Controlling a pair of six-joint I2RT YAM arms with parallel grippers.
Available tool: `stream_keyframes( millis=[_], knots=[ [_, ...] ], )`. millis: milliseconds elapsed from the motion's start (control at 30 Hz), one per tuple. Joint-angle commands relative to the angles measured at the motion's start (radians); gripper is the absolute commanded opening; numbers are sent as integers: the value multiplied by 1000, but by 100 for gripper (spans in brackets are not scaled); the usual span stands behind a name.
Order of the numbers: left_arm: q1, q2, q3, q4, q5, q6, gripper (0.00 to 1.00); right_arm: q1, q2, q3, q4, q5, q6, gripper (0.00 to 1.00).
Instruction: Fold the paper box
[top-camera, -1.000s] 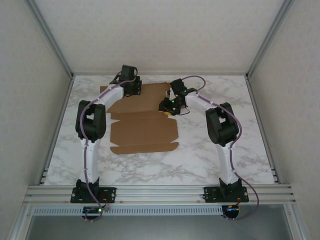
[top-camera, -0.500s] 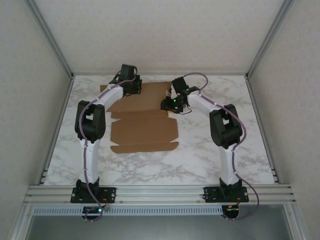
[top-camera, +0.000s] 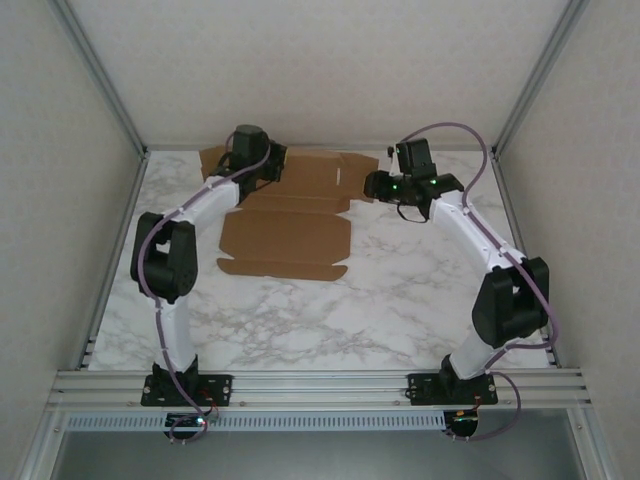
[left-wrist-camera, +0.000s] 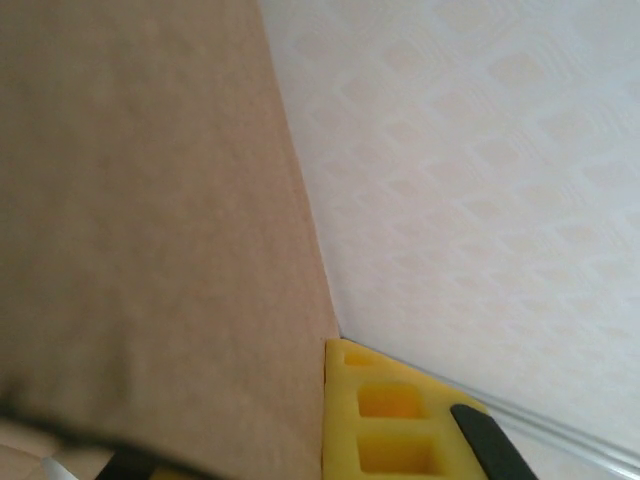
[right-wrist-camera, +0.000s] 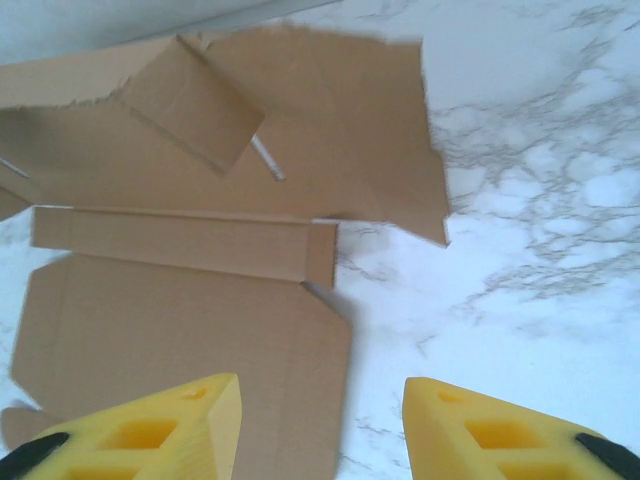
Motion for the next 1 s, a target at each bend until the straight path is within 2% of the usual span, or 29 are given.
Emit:
stream_keyframes(
  millis=[0, 333, 400, 633, 733, 967],
  knots=[
    [-10, -65, -113, 217, 20, 73, 0, 1, -53, -52, 38, 75, -52, 47],
    [-22, -95, -248, 295, 17, 140, 0, -19, -61, -127, 80, 43, -76, 43],
    [-24, -100, -267, 299, 26, 141, 0, -24, -59, -148, 98, 43, -67, 37],
    [-35, -122, -299, 271, 17, 189, 0, -19, 29, -224, 173, -23, 77, 5],
    [-34, -125, -294, 220, 4, 219, 0, -9, 70, -244, 222, -44, 140, 2],
    [-36, -128, -337, 213, -15, 225, 0, 38, 131, -158, 252, -25, 263, 0]
  ],
)
